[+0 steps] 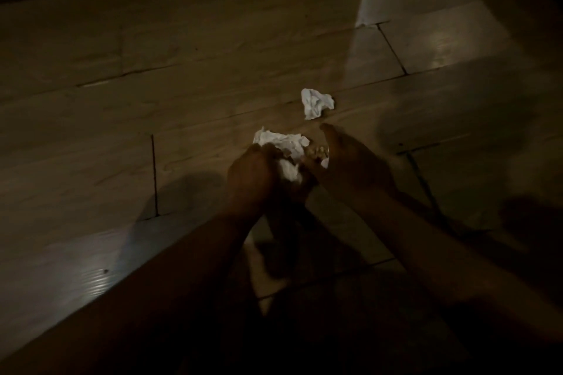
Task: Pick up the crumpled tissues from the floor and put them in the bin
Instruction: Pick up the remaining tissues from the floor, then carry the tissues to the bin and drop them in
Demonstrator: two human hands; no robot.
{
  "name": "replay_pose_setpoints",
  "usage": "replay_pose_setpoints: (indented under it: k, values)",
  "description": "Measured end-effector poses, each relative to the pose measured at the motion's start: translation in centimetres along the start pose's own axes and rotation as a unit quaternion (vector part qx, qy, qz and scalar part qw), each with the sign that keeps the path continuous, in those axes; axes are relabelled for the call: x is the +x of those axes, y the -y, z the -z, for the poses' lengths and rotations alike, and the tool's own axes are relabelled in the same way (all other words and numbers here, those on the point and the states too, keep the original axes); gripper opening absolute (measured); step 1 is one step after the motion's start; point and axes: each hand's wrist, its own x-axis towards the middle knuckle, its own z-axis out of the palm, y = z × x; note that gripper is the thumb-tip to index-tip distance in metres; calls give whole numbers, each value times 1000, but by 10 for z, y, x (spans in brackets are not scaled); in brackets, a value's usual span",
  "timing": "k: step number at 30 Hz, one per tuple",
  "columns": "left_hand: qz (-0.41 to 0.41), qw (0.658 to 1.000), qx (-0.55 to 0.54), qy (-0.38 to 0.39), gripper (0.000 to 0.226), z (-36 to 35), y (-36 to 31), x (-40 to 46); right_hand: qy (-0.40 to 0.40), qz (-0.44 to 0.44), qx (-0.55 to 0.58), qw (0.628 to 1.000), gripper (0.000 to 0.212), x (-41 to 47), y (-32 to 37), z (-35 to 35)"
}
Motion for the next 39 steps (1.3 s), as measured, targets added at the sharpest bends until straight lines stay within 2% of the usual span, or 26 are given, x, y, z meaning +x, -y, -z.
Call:
replay_pose_setpoints:
  k: [2,3,5,7,9,11,13,16,19,21,24,26,27,29,31,34,36,39]
  values:
    - [32,997,-13,-74,29,1,-8,19,46,-10,-15,999,54,6,-5,-7]
    - [59,995,-27,-76,38,1,-13,28,49,-7,-19,999,47,5,-9,-12]
    - [79,997,-4,-27,66,0,-19,44,41,5,-38,998,38,2,-17,-18]
    - [63,996,57,33,78,-6,-16,51,22,6,-54,998,44,1,-25,-27]
    - [38,993,100,52,75,-15,-10,47,-21,-26,-13,999,43,10,-28,-27]
    - [21,989,134,53,70,-24,-5,42,-83,-41,53,994,24,25,-24,-14]
    - [-6,989,135,52,65,-31,-2,34,-153,-19,90,984,13,47,-17,-2]
    - [9,994,96,55,50,-32,0,21,-107,11,114,988,23,88,-9,0]
    - [69,996,43,43,35,-30,-2,21,-84,86,44,992,28,114,-4,-13]
    - [82,997,0,13,29,-28,-4,27,-36,131,-5,991,28,115,-9,-26]
    - [113,991,-65,-2,26,-20,-15,39,-47,162,-74,983,17,94,-26,-38]
    - [124,986,-107,13,22,-14,-29,48,-59,165,-42,984,15,79,-39,-36]
    - [111,989,-98,21,15,-14,-37,54,-49,137,10,989,16,74,-43,-30]
    - [74,995,-64,29,7,-12,-63,70,-56,21,138,989,13,71,-59,-16]
    - [39,996,-83,4,17,-8,-103,91,-139,-49,237,960,10,68,-84,11]
    - [13,982,-187,0,21,14,-185,119,-248,-79,245,934,13,57,-127,82]
    - [-66,976,-206,-17,29,29,-251,132,-321,-98,223,915,23,47,-161,138]
    - [-195,956,-216,-36,39,47,-354,140,-391,-124,191,892,35,27,-206,219]
